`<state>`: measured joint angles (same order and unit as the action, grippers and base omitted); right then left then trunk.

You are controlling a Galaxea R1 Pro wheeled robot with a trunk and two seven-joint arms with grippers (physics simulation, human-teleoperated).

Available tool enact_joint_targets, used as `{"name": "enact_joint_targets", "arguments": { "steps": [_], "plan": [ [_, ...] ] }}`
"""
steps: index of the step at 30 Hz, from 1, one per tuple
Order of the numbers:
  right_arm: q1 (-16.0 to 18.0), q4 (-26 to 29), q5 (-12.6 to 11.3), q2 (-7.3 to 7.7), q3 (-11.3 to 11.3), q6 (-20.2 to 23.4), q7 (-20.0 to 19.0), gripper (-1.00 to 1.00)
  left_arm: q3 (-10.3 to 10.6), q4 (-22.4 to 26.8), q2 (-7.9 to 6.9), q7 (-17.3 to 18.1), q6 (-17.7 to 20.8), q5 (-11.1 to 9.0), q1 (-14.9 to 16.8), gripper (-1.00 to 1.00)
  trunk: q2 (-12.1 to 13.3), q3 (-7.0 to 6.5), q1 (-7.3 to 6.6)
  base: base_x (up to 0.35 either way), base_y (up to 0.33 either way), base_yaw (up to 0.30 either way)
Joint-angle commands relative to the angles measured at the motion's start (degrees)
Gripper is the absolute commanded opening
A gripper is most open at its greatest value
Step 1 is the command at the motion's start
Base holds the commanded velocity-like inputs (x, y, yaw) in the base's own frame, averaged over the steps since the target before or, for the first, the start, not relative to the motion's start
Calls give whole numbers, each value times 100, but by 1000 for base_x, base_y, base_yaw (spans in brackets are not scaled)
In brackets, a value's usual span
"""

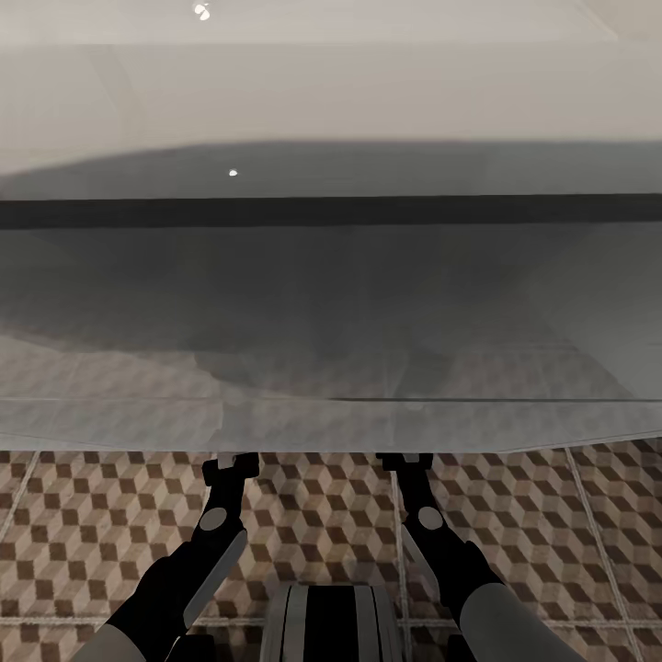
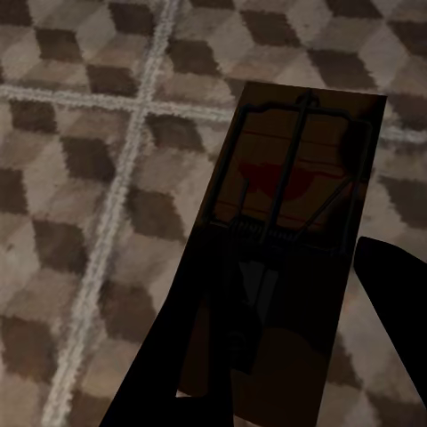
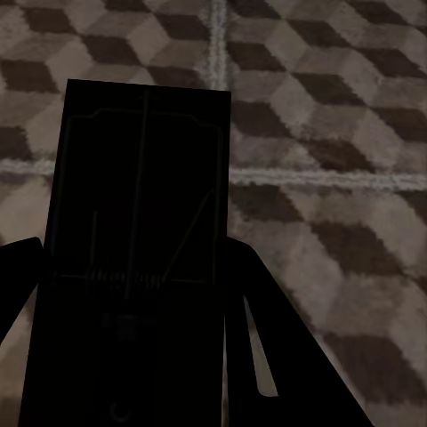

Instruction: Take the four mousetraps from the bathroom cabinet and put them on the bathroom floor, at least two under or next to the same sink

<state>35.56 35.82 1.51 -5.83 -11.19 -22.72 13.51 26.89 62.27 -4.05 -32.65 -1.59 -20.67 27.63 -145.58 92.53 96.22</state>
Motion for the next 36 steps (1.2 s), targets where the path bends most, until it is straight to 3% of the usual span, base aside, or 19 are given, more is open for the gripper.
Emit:
{"name": "enact_joint_targets", "arguments": {
  "steps": [1,2,3,4,36],
  "plan": [
    [3,-5,-2,3,-23,-13,38,-100,27,5,-8,-45,-16,-51,5,-100,-1,3,-1,0,0,0],
    [3,-5,-2,3,-23,-13,38,-100,27,5,-8,-46,-16,-51,5,-100,-1,3,-1,0,0,0],
    [3,-5,-2,3,-23,-12,38,100,27,5,-8,-44,-16,-51,5,-100,-1,3,-1,0,0,0],
    [3,-5,-2,3,-23,-12,38,100,27,5,-8,-42,-16,-51,5,100,-1,3,-1,0,0,0],
    [3,-5,-1,3,-23,-4,38,100,27,5,-8,-33,-6,-50,5,100,-1,3,-1,0,0,0]
  ]
}}
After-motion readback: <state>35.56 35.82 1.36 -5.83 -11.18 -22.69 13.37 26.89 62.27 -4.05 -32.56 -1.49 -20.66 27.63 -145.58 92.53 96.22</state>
